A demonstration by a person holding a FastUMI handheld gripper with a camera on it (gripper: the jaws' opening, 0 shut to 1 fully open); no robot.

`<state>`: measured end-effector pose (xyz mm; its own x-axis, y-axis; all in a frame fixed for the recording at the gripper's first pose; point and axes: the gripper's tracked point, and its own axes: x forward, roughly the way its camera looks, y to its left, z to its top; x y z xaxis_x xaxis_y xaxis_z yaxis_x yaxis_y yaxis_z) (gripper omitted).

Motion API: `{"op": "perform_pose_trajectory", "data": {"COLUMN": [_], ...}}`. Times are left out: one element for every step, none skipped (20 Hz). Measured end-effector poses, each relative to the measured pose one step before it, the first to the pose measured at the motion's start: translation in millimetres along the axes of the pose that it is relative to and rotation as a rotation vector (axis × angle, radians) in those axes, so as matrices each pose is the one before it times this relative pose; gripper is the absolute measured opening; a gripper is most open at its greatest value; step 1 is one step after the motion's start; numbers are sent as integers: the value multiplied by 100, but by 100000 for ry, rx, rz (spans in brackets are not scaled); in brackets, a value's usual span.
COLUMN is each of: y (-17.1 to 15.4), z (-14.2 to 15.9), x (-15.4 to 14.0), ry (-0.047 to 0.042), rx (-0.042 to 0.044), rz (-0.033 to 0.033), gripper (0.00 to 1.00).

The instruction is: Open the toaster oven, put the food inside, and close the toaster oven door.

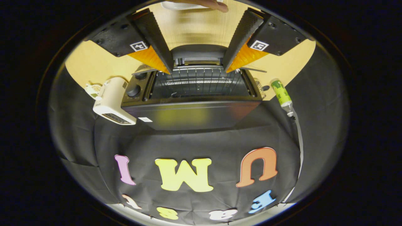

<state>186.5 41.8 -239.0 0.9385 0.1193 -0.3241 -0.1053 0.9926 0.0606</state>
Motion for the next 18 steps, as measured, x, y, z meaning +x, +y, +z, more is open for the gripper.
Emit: {"op": "perform_pose_trajectory", "data": {"y": [-40,-5,-31,-93,10,-57,21,13,-43,-39,-35,-1,58,93,11,82,51,-241], "z": [-573,-687,-702,-606,-563,-568,-486,-645,-652,-528,-595,-551,-246,-360,-82,-432,-305,90], "x": [-374,-312,-272,-243,-171,-131,-125,-156,-47,51,-79,-27,55,40,-25,-242,-338,-293], "ry": [372,489,848,817,818,841,585,913,1006,1091,1126,1386,1175,890,-161,911,478,-454], "rx": [-214,-654,-545,28,-17,-251,-166,-512,-444,-367,5,-13,289,-539,344,866,752,888], "rz": [-391,-329,-282,-219,-104,-112,-156,-377,-371,-365,-227,-67,89,110,640,1350,864,-208], "gripper": [100,100,100,100,100,100,100,100,100,100,100,100,100,100,100,100,100,100]}}
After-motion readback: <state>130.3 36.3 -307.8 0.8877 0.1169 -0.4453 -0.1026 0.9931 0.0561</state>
